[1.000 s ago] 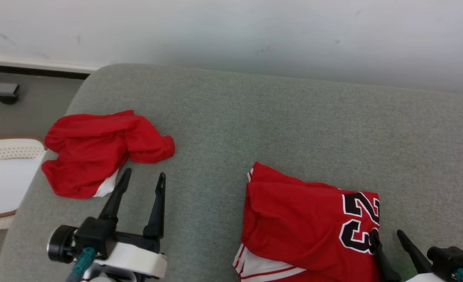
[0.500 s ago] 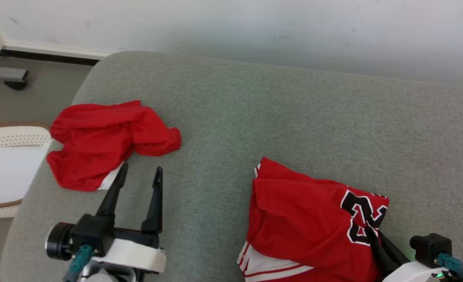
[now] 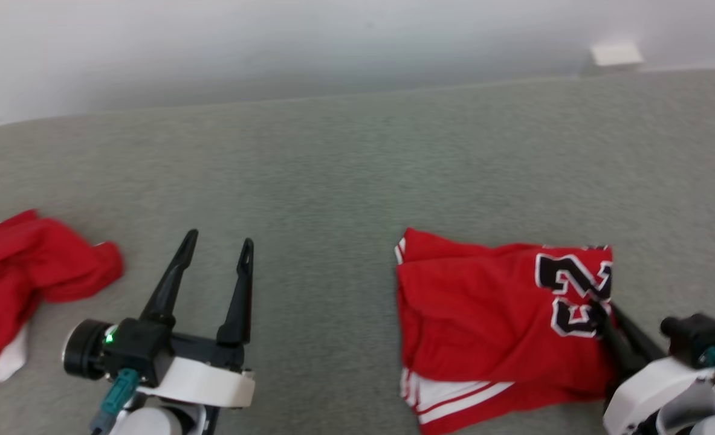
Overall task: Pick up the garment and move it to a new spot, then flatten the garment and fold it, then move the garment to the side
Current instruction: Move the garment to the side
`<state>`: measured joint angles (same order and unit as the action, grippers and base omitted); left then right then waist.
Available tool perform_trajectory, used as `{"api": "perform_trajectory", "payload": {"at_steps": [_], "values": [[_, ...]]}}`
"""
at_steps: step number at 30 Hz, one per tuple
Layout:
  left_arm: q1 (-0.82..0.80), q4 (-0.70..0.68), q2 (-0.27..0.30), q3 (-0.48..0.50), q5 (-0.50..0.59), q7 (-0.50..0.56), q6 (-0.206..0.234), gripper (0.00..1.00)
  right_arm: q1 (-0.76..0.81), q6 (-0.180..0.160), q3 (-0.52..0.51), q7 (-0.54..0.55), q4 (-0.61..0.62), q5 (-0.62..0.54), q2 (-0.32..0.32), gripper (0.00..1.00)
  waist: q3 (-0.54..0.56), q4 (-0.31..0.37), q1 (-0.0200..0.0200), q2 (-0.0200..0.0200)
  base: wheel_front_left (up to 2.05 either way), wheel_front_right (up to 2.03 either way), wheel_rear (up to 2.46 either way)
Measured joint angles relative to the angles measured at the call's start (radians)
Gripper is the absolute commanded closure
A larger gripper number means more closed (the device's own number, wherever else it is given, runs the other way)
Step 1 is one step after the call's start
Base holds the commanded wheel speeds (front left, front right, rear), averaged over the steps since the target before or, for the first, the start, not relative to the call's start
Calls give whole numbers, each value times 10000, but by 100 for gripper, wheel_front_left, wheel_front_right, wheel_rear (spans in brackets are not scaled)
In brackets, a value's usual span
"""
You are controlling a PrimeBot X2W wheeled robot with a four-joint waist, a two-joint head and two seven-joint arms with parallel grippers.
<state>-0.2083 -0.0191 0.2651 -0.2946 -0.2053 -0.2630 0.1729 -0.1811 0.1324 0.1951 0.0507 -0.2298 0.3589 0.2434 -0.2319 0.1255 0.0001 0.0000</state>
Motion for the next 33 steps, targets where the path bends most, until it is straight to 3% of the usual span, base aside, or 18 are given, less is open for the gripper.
{"api": "perform_trajectory", "payload": {"at_steps": [4,9,16,22,24,25,33], "values": [[-373,-222,12,-153,104,52,-94,0,-852,0,-247,-171,-514,128,376,100,-289,805,-1,0,0,0,0],[-1055,-700,-36,-464,311,165,-226,0,-2228,0,-1095,-439,-1597,136,1302,100,-1136,1232,0,0,0,0,0],[-2301,-920,-257,-1039,688,196,-596,0,-3475,0,-2938,-796,-3471,-142,2888,100,-2589,952,1,1,0,0,0],[-2983,-815,-332,-1208,819,148,-754,0,-4359,0,-3962,-1344,-4615,-798,3425,100,-3551,390,2,0,0,0,0],[-3044,-731,-339,-1220,821,134,-754,0,-4622,0,-4197,-1442,-5070,-989,3430,29,-3746,225,2,0,0,0,0],[-3065,-698,-345,-1229,821,117,-756,0,-4701,-2,-4309,-1528,-5269,-1158,3423,0,-3813,157,2,0,0,0,0],[-3013,-364,-380,-1256,817,52,-732,0,-4640,-2,-5288,-2577,-5977,-1743,2719,0,-3444,83,1,0,0,0,0]]}}
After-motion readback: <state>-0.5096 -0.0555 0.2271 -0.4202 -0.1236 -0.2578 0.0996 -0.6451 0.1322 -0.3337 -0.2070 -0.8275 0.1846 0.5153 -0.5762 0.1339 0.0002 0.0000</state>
